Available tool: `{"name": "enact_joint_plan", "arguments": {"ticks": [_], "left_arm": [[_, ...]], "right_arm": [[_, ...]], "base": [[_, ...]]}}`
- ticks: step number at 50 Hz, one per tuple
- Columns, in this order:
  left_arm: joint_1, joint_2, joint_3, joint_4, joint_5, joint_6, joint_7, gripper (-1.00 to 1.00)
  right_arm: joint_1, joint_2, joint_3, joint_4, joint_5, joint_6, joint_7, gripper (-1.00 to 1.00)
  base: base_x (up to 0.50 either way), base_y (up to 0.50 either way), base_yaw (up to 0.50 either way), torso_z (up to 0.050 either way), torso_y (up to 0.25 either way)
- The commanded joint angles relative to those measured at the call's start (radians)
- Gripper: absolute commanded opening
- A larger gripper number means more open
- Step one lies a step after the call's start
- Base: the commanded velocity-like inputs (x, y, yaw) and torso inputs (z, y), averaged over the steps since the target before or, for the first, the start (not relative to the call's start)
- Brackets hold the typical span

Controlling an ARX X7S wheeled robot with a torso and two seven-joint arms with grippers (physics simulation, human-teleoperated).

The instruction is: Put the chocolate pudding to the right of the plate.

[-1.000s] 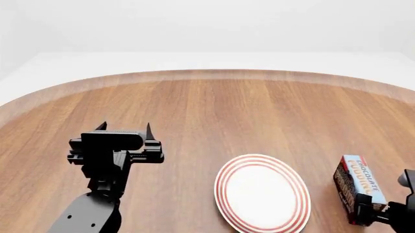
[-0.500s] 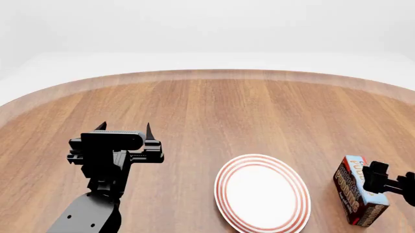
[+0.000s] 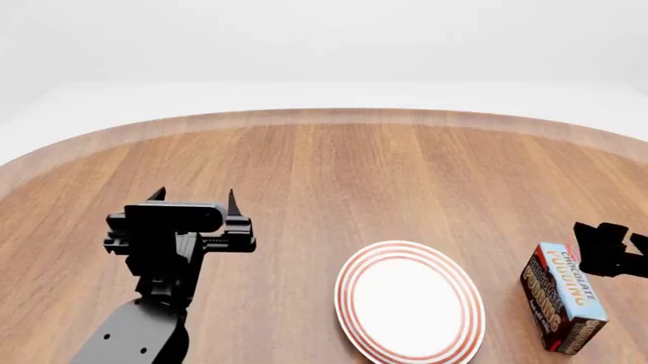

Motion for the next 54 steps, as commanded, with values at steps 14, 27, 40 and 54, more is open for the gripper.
{"name": "enact_joint_plan", "arguments": {"ticks": [14, 27, 40, 54], "left_arm": [[-0.024, -0.007, 0.000, 0.043, -0.019, -0.033, -0.015, 1.00], [-0.029, -0.007, -0.001, 0.070, -0.032, -0.044, -0.022, 1.00], [-0.029, -0.005, 0.008, 0.074, -0.037, -0.040, -0.023, 1.00], [-0.028, -0.010, 0.012, 0.076, -0.041, -0.038, -0.025, 1.00]], "right_arm": [[-0.133, -0.191, -0.003, -0.719, -0.176, -0.204, 0.242, 1.00], [-0.118, -0.285, -0.212, -0.770, -0.377, -0.270, 0.252, 1.00], [-0.137, -0.359, -0.379, -0.695, -0.587, -0.425, 0.188, 1.00], [-0.117, -0.384, -0.433, -0.679, -0.655, -0.473, 0.183, 1.00]], "base": [[0.00, 0.00, 0.00, 0.000, 0.000], [0.00, 0.00, 0.00, 0.000, 0.000], [0.00, 0.00, 0.00, 0.000, 0.000], [0.00, 0.00, 0.00, 0.000, 0.000]]}}
